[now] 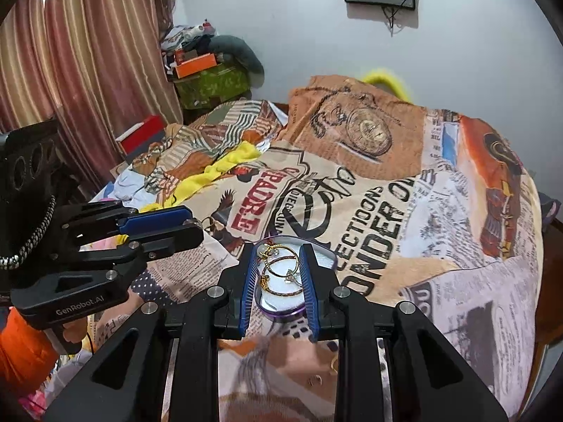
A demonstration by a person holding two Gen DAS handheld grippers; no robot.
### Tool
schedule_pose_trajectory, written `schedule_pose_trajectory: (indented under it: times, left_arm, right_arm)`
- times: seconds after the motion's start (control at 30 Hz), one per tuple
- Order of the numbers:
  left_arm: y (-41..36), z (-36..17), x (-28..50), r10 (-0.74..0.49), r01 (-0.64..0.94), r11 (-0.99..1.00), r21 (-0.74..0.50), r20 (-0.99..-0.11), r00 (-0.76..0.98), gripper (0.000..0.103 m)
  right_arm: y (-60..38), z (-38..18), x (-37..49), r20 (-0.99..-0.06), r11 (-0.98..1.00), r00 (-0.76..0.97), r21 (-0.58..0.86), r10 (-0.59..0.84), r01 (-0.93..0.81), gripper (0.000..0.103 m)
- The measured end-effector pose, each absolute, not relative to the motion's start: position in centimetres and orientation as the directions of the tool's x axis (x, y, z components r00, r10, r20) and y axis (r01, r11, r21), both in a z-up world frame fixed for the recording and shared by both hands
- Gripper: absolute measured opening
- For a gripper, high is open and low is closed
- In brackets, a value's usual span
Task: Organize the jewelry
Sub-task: 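Carry both held rings over the heart tin, then open both grippers inside the tin to release the rings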
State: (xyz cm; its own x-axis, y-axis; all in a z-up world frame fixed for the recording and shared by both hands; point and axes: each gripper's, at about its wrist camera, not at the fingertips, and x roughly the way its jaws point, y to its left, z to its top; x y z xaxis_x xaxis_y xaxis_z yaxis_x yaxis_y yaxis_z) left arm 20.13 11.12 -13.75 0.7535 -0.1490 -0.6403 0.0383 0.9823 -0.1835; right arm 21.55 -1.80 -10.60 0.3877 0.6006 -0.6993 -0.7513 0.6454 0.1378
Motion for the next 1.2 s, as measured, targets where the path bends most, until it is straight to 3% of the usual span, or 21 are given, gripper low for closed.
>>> schedule_pose_trajectory:
  times: [0.47, 0.97, 1.13, 1.2]
  left_arm:
    - [10.4, -19.0, 24.9, -0.202, 0.070, 0.975, -0.209, -0.723, 0.660, 0.021]
    - [9.8, -19.7, 26.1, -0.205, 0.075, 0.976, -0.206, -0.743, 0.637, 0.021]
    - [10.1, -18.3, 25.3, -0.198, 0.067, 0.977, -0.205, -0.730, 0.654, 0.021]
    - [10.2, -17.5, 24.9, -0.192, 0.064, 0.977, -0.201, -0.720, 0.667, 0.022]
  right_arm:
    - [0.4, -14.6, 25.8, -0.783, 0.659, 0.302, 0.176, 0.544, -0.731, 0.022]
    - [1.1, -16.0, 27.4, -0.809, 0.653, 0.228, 0.234, 0.541, -0.720, 0.023]
    - [0.7, -15.2, 27.3, -0.805, 0.659, 0.241, 0.231, 0.543, -0.716, 0.034]
    - [0.1, -14.4, 27.1, -0.792, 0.661, 0.254, 0.234, 0.555, -0.713, 0.034]
